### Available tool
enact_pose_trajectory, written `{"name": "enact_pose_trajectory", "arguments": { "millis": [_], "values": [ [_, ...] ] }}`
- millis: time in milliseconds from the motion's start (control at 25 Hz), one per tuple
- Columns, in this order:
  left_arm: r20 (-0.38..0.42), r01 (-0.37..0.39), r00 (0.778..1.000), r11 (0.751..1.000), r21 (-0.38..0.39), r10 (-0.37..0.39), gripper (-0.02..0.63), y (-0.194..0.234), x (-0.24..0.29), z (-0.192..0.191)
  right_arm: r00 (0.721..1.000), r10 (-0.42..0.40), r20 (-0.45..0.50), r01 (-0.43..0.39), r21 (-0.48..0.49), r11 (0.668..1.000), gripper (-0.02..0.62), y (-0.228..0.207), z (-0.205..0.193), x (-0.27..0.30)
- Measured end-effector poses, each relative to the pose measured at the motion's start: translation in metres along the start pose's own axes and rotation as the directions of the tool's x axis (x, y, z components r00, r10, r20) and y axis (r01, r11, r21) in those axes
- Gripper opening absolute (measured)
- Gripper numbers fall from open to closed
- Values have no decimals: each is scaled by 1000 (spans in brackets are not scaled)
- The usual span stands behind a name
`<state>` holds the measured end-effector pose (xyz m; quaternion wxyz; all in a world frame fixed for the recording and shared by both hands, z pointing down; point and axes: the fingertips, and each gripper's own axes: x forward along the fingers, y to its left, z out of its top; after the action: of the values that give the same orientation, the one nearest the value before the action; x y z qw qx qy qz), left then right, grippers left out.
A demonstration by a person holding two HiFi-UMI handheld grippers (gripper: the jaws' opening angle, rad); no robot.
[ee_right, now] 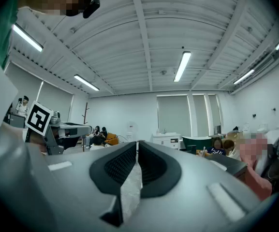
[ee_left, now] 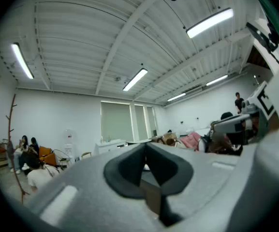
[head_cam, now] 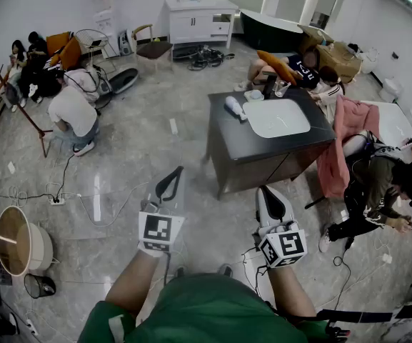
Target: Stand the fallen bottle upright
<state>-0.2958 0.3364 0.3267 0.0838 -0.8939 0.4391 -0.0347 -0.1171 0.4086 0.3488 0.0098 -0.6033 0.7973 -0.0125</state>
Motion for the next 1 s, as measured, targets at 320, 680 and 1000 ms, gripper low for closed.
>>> {"name": "enact_pose_trajectory", "arguments": {
  "millis": [320,680,1000],
  "values": [
    [-5,0,1000,1000,0,0,0,-10,21,2,1000,8,-2,-8,0,1000,15,-22,1,5],
    [-28,-33,999,999,-2,32,26,-52,51,4,1000,7,1,-7,46,999,17,-83,-1,-5],
    [-65,-47,997,999,10,48,127,-107,75,14,999,28,20,-29,53,998,85,-145,4,-27]
  ]
}}
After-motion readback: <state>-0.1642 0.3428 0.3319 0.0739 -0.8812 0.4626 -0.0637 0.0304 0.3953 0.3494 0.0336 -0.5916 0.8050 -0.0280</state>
